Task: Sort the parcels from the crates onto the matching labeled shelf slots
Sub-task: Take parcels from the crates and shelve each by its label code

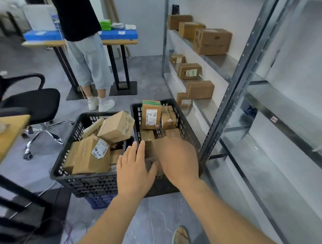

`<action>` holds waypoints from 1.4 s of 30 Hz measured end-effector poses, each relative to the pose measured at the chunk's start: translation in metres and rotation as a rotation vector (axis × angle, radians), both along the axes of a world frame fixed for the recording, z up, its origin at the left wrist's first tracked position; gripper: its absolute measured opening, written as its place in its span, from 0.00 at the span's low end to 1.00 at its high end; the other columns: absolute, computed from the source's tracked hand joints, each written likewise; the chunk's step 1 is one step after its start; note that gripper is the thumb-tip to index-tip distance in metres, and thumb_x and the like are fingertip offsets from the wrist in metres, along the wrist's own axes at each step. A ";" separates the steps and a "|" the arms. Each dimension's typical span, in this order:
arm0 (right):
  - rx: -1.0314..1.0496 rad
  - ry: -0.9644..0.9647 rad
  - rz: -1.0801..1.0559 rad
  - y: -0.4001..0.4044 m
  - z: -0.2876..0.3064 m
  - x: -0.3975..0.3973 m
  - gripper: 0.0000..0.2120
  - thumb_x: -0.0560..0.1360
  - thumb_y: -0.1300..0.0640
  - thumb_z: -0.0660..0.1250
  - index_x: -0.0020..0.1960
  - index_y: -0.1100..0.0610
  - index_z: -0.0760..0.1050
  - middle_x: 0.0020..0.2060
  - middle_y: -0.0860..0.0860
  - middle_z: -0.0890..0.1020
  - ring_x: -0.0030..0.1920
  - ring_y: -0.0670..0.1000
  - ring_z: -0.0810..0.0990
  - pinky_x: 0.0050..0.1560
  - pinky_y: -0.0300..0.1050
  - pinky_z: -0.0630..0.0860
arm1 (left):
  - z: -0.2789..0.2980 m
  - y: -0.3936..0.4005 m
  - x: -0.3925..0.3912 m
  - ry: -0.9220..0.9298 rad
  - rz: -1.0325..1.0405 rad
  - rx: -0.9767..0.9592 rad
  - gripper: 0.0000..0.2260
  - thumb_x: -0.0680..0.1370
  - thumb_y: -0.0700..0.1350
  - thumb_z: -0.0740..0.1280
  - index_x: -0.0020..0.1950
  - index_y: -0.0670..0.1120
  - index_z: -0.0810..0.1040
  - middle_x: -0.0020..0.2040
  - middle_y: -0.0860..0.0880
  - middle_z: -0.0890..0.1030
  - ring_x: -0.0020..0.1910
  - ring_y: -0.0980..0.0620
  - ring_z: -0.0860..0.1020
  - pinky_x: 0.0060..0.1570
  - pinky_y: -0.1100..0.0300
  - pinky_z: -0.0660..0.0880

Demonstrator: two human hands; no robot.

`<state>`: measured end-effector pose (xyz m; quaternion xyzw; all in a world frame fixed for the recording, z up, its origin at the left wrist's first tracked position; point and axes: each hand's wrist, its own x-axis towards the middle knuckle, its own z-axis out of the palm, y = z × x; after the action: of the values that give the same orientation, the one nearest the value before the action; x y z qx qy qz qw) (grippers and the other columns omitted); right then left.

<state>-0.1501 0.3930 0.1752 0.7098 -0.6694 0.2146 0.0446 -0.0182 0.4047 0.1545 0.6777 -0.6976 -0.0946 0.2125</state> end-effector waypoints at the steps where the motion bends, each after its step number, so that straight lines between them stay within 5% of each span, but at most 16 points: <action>1: 0.010 -0.002 0.003 -0.018 0.001 -0.003 0.24 0.74 0.44 0.52 0.58 0.57 0.77 0.50 0.54 0.82 0.49 0.56 0.81 0.51 0.52 0.78 | 0.001 -0.017 -0.004 -0.006 0.011 -0.005 0.33 0.77 0.58 0.62 0.78 0.49 0.54 0.77 0.48 0.58 0.76 0.48 0.56 0.73 0.50 0.53; 8: 0.058 -0.015 0.078 -0.131 -0.005 -0.026 0.21 0.76 0.46 0.61 0.63 0.57 0.74 0.55 0.55 0.80 0.55 0.57 0.79 0.56 0.54 0.74 | 0.005 -0.118 -0.021 0.000 0.067 0.030 0.32 0.78 0.57 0.60 0.78 0.49 0.53 0.76 0.49 0.60 0.74 0.50 0.59 0.72 0.52 0.58; 13: 0.223 0.004 0.142 -0.189 -0.023 -0.019 0.23 0.80 0.45 0.55 0.72 0.54 0.64 0.65 0.54 0.72 0.64 0.56 0.70 0.65 0.52 0.65 | -0.011 -0.161 0.007 0.085 0.154 0.163 0.31 0.79 0.57 0.59 0.78 0.51 0.50 0.74 0.49 0.62 0.71 0.49 0.63 0.64 0.51 0.67; 25: 0.469 -0.070 0.081 -0.287 -0.081 0.081 0.22 0.81 0.46 0.53 0.72 0.53 0.61 0.66 0.52 0.69 0.65 0.54 0.68 0.61 0.50 0.67 | -0.060 -0.287 0.124 0.055 0.177 0.347 0.30 0.79 0.55 0.59 0.77 0.52 0.49 0.69 0.46 0.67 0.60 0.45 0.74 0.48 0.52 0.73; 32: 0.615 -0.264 -0.129 -0.352 -0.153 0.136 0.19 0.81 0.50 0.54 0.70 0.57 0.65 0.64 0.57 0.71 0.64 0.57 0.69 0.58 0.52 0.69 | -0.112 -0.381 0.161 0.031 0.046 0.420 0.31 0.79 0.55 0.59 0.78 0.52 0.50 0.75 0.47 0.61 0.72 0.46 0.63 0.66 0.48 0.65; 39: 0.678 -0.545 -0.275 -0.393 -0.214 0.156 0.15 0.82 0.54 0.53 0.63 0.59 0.68 0.59 0.58 0.75 0.61 0.59 0.72 0.55 0.50 0.69 | -0.155 -0.437 0.169 -0.012 -0.056 0.587 0.30 0.77 0.64 0.55 0.76 0.62 0.47 0.78 0.46 0.52 0.77 0.46 0.51 0.70 0.45 0.57; 42: 0.705 -0.644 -0.280 -0.394 -0.220 0.162 0.13 0.82 0.53 0.53 0.60 0.58 0.69 0.54 0.56 0.77 0.57 0.59 0.74 0.49 0.49 0.68 | -0.161 -0.440 0.173 0.040 -0.060 0.650 0.28 0.77 0.67 0.53 0.75 0.62 0.52 0.77 0.46 0.54 0.74 0.43 0.58 0.68 0.44 0.61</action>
<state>0.0123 -0.0009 -0.0447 0.4826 -0.7699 0.1756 -0.3787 0.1549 -0.0355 -0.0067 0.6873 -0.6461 -0.3318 -0.0044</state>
